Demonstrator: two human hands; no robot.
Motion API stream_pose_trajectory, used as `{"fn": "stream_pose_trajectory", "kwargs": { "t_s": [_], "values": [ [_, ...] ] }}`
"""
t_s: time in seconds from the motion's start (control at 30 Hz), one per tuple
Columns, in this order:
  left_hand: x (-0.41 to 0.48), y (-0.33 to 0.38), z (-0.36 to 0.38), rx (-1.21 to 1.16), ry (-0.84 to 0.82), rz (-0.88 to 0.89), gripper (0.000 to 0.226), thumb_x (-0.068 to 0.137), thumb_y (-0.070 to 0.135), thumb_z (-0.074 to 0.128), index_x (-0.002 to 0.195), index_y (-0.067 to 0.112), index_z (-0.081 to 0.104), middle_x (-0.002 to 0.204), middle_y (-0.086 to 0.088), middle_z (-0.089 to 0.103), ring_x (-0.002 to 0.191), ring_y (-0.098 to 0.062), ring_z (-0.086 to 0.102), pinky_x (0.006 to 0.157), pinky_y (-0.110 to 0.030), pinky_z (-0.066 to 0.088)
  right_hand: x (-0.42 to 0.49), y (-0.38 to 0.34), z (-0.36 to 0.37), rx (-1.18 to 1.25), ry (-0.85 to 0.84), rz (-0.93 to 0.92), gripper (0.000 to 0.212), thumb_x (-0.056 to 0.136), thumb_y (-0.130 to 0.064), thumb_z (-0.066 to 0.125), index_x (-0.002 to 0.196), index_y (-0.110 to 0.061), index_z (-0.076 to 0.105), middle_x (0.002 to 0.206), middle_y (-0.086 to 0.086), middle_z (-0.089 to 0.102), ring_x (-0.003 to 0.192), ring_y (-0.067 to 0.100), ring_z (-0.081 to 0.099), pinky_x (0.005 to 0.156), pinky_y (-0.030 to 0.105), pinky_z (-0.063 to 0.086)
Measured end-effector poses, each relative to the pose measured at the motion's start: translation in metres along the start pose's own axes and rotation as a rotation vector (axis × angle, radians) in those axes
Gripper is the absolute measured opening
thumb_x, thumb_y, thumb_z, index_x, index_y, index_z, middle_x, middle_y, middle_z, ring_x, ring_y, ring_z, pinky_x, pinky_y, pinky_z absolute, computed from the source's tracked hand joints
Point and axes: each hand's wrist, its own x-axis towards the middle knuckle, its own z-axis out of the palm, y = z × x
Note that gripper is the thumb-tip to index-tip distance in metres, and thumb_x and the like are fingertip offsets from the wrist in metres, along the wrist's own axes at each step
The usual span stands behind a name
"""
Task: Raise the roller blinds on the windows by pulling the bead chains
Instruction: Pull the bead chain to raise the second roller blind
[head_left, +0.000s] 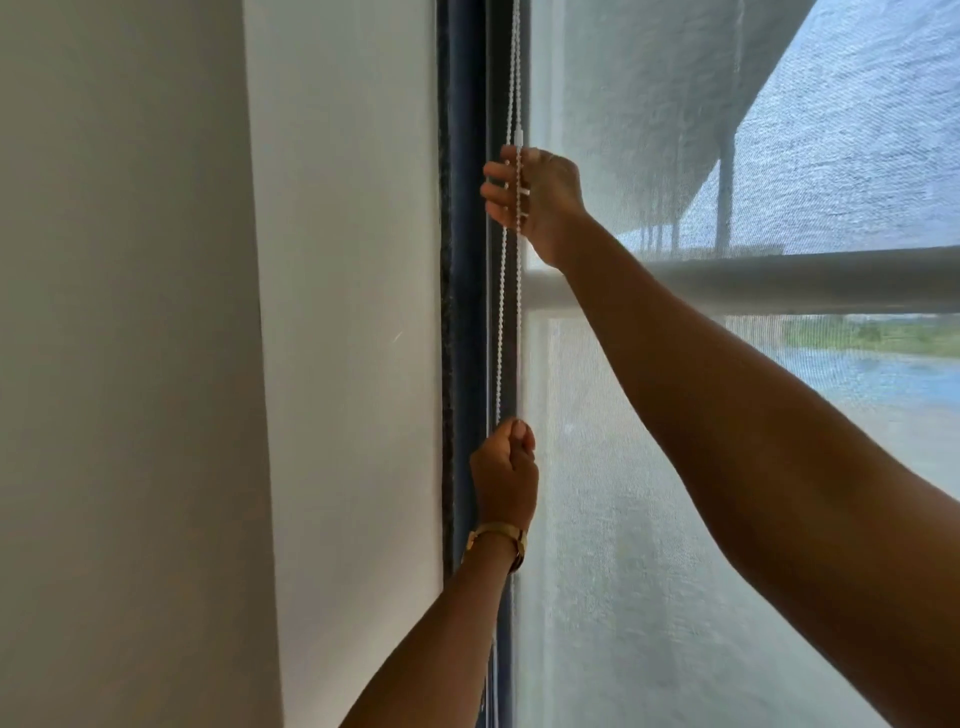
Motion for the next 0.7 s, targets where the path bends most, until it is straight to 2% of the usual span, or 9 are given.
{"fn": "stream_pose_trajectory", "kwargs": {
  "t_s": [0.1,0.17,0.27,0.37,0.43,0.5,0.6,0.7],
  "values": [
    [-0.015,-0.011,-0.013,-0.008,-0.017,-0.088,0.038,0.093,-0.003,0.037,0.059,0.011,0.046,0.053,0.003,0.038,0.047,-0.002,0.041,0.048,-0.011,0.032,0.001,0.001,0.001,-0.109,0.052,-0.017,0.024,0.098,-0.016,0.036,0.097,-0.012,0.059,0.075,0.003,0.064,0.049,0.011,0.051,0.044,0.02,0.042],
    [-0.029,-0.018,-0.019,0.015,-0.028,-0.139,0.033,0.092,-0.004,0.037,0.063,0.003,0.051,0.053,0.002,0.039,0.048,-0.002,0.043,0.049,-0.012,0.034,-0.006,0.013,0.001,-0.227,0.078,-0.034,0.028,0.098,-0.016,0.034,0.099,-0.012,0.062,0.069,-0.001,0.058,0.047,0.008,0.04,0.041,0.018,0.033],
    [-0.049,-0.031,-0.025,0.061,-0.068,-0.181,0.035,0.094,0.001,0.038,0.061,0.006,0.051,0.052,0.004,0.04,0.049,-0.003,0.044,0.05,-0.014,0.034,-0.019,0.041,-0.001,-0.341,0.13,-0.147,0.035,0.093,-0.007,0.033,0.074,-0.019,0.059,0.06,-0.005,0.047,0.049,0.007,0.037,0.046,0.022,0.028],
    [-0.065,-0.041,-0.027,0.072,-0.153,-0.254,0.039,0.096,0.008,0.038,0.059,0.016,0.046,0.051,0.005,0.037,0.046,-0.005,0.039,0.049,-0.015,0.03,-0.034,0.061,-0.006,-0.412,0.136,-0.275,0.033,0.082,0.008,0.03,0.066,-0.017,0.045,0.062,-0.004,0.042,0.057,0.008,0.038,0.053,0.021,0.029],
    [-0.07,-0.044,-0.03,-0.064,-0.178,-0.42,0.036,0.098,0.015,0.038,0.065,0.013,0.051,0.05,0.004,0.041,0.043,-0.005,0.035,0.043,-0.014,0.03,-0.044,0.069,-0.012,-0.402,0.095,-0.31,0.035,0.079,0.011,0.028,0.063,-0.018,0.039,0.062,-0.003,0.037,0.057,0.008,0.035,0.053,0.021,0.028],
    [-0.068,-0.04,-0.035,-0.199,-0.204,-0.572,0.036,0.099,0.024,0.036,0.075,0.01,0.059,0.052,0.001,0.053,0.041,-0.007,0.044,0.039,-0.016,0.034,-0.049,0.075,-0.021,-0.411,0.089,-0.337,0.037,0.081,0.01,0.027,0.061,-0.02,0.037,0.06,-0.004,0.035,0.055,0.008,0.032,0.05,0.02,0.026],
    [-0.049,-0.028,-0.041,-0.208,-0.291,-0.566,0.048,0.099,0.039,0.025,0.09,0.016,0.066,0.076,0.003,0.071,0.065,-0.01,0.066,0.056,-0.021,0.051,-0.058,0.087,-0.043,-0.451,0.124,-0.339,0.031,0.087,0.0,0.029,0.066,-0.019,0.043,0.061,-0.003,0.038,0.054,0.007,0.033,0.045,0.016,0.027],
    [-0.014,-0.002,-0.041,-0.234,-0.361,-0.474,0.059,0.097,0.048,0.017,0.105,0.016,0.065,0.096,0.002,0.072,0.083,-0.011,0.07,0.064,-0.021,0.054,-0.077,0.103,-0.061,-0.46,0.129,-0.322,0.024,0.088,-0.012,0.03,0.079,-0.008,0.051,0.062,0.0,0.039,0.055,0.009,0.034,0.046,0.017,0.028]
  ]
}}
